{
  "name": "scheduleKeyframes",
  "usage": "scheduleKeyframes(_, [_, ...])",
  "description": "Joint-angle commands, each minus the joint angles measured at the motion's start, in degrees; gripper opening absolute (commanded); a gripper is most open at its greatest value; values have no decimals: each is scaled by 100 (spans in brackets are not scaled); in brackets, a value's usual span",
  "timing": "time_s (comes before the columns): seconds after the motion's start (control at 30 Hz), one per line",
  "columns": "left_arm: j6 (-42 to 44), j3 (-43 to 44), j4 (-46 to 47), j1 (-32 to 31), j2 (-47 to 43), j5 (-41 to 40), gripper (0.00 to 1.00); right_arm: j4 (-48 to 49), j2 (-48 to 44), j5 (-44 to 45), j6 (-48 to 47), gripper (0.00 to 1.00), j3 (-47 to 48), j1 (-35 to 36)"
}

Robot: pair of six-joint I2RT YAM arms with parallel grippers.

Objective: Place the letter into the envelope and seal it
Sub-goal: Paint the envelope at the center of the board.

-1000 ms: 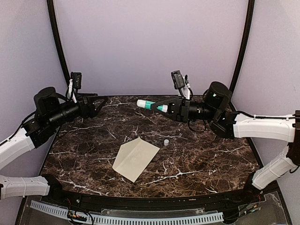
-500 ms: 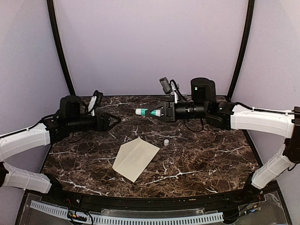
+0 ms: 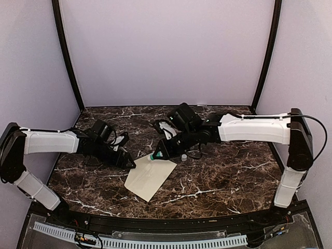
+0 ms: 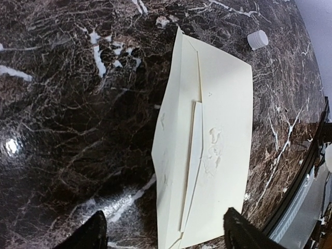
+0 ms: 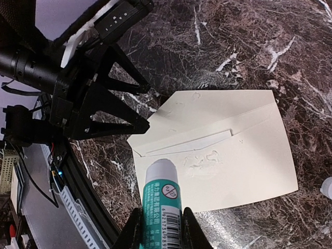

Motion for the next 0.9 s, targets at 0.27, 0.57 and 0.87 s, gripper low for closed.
scheduleKeyframes(0.27, [140,16,115,-10,387,971,53,-1000,1012,353,-217,14,1113,388])
scheduleKeyframes(0.57, [179,82,32,-83,600,629,41,-1752,1696,499,-172,13,1888,533])
scheduleKeyframes(0.87, [217,83,64,-176,672,581,22,-2383,2205,766,-179,13,2431,594])
